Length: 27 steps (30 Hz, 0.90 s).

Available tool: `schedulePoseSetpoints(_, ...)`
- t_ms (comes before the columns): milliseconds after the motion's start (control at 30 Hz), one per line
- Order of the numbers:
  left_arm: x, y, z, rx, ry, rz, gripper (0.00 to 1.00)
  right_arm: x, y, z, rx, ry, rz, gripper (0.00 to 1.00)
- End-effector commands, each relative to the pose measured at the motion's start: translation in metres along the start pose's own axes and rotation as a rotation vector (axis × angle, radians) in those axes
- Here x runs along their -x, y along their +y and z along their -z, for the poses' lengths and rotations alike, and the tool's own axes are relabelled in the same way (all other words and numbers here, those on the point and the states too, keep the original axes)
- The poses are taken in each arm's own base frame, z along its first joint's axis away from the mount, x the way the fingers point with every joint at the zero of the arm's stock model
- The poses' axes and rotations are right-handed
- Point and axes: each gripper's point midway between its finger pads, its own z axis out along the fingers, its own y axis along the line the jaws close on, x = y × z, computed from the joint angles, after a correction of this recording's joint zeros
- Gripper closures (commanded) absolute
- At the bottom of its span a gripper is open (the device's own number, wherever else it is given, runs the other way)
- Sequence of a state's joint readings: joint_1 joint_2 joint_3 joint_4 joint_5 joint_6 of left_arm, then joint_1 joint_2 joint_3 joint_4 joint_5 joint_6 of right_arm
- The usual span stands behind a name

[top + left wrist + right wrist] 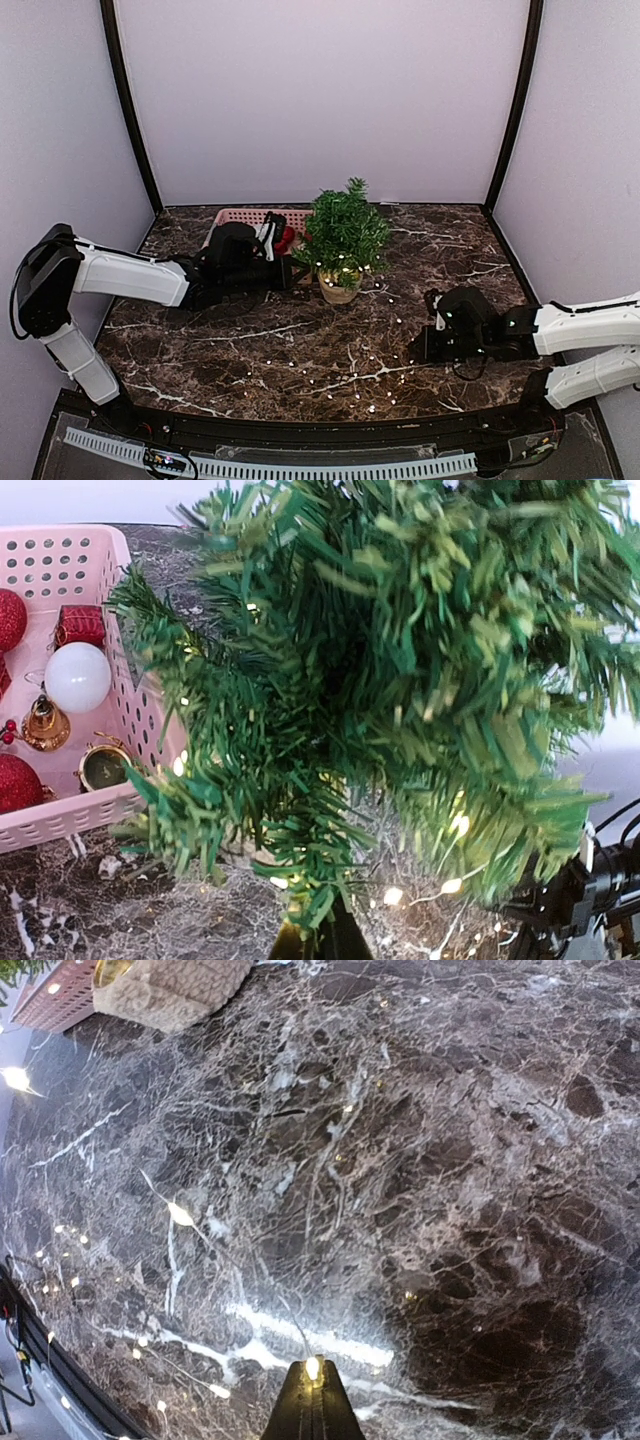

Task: Decorate the small christmas tree
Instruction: Wrap the side of the string light in the gap of the branches.

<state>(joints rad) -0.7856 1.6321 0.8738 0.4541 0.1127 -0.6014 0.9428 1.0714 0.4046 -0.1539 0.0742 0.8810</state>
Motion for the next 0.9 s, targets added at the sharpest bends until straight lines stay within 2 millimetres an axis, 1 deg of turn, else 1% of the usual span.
schedulePoseSetpoints(0, 0.003, -0.003, 0.011, -0.030, -0.020, -0.096, 0.98, 0.036, 0.014, 0.001, -0.029, -0.116, -0.025, 1.00)
schedulePoseSetpoints(33, 0.001, -0.003, 0.013, -0.034, -0.021, -0.124, 0.98, 0.043, 0.011, 0.000, -0.051, -0.135, -0.033, 1.00)
schedulePoseSetpoints(100, -0.001, -0.001, 0.016, -0.029, -0.019, -0.154, 0.97, 0.050, 0.008, -0.001, -0.070, -0.150, -0.047, 1.00)
schedulePoseSetpoints(167, -0.002, 0.002, 0.019, -0.013, -0.016, -0.168, 0.94, 0.057, 0.012, -0.001, -0.063, -0.167, -0.042, 1.00)
schedulePoseSetpoints(267, -0.003, 0.008, 0.025, 0.026, -0.011, -0.175, 0.80, 0.066, 0.022, 0.001, -0.037, -0.185, -0.020, 1.00)
schedulePoseSetpoints(300, 0.001, 0.006, 0.030, 0.027, -0.024, -0.176, 0.77, 0.067, 0.024, 0.002, -0.030, -0.188, -0.014, 1.00)
schedulePoseSetpoints(333, -0.001, 0.011, 0.033, 0.049, -0.024, -0.175, 0.70, 0.068, 0.026, 0.002, -0.026, -0.190, -0.008, 1.00)
schedulePoseSetpoints(367, 0.005, 0.008, 0.040, 0.049, -0.046, -0.177, 0.65, 0.070, 0.027, 0.003, -0.025, -0.192, -0.003, 1.00)
schedulePoseSetpoints(400, 0.003, 0.012, 0.044, 0.067, -0.047, -0.174, 0.57, 0.071, 0.028, 0.004, -0.024, -0.195, 0.002, 1.00)
schedulePoseSetpoints(433, 0.009, 0.009, 0.052, 0.064, -0.068, -0.173, 0.49, 0.071, 0.028, 0.004, -0.027, -0.196, 0.007, 1.00)
schedulePoseSetpoints(467, 0.005, 0.013, 0.056, 0.083, -0.063, -0.166, 0.46, 0.072, 0.029, 0.005, -0.026, -0.199, 0.011, 1.00)
schedulePoseSetpoints(500, 0.010, 0.009, 0.063, 0.075, -0.080, -0.163, 0.41, 0.073, 0.029, 0.005, -0.026, -0.201, 0.013, 1.00)
schedulePoseSetpoints(533, 0.009, 0.015, 0.067, 0.108, -0.084, -0.154, 0.39, 0.073, 0.030, 0.004, -0.025, -0.201, 0.015, 1.00)
schedulePoseSetpoints(567, 0.013, 0.010, 0.073, 0.104, -0.101, -0.152, 0.36, 0.073, 0.029, 0.004, -0.026, -0.201, 0.017, 1.00)
schedulePoseSetpoints(600, 0.012, 0.012, 0.076, 0.125, -0.104, -0.144, 0.35, 0.073, 0.029, 0.003, -0.026, -0.201, 0.018, 1.00)
schedulePoseSetpoints(667, 0.018, 0.001, 0.084, 0.123, -0.133, -0.144, 0.35, 0.073, 0.030, 0.002, -0.025, -0.202, 0.018, 1.00)
schedulePoseSetpoints(700, 0.015, -0.009, 0.085, 0.108, -0.131, -0.149, 0.35, 0.073, 0.030, 0.001, -0.025, -0.203, 0.018, 1.00)
schedulePoseSetpoints(733, 0.019, -0.016, 0.085, 0.100, -0.145, -0.138, 0.36, 0.073, 0.029, 0.000, -0.025, -0.201, 0.018, 1.00)
schedulePoseSetpoints(767, 0.016, -0.027, 0.084, 0.075, -0.141, -0.129, 0.38, 0.073, 0.030, 0.000, -0.021, -0.203, 0.017, 1.00)
schedulePoseSetpoints(800, 0.019, -0.037, 0.082, 0.053, -0.148, -0.124, 0.38, 0.072, 0.030, 0.000, -0.021, -0.202, 0.017, 1.00)
schedulePoseSetpoints(833, 0.015, -0.048, 0.079, 0.027, -0.139, -0.114, 0.40, 0.073, 0.030, 0.000, -0.018, -0.203, 0.018, 1.00)
schedulePoseSetpoints(867, 0.018, -0.056, 0.075, 0.015, -0.142, -0.107, 0.41, 0.073, 0.031, 0.000, -0.016, -0.204, 0.016, 1.00)
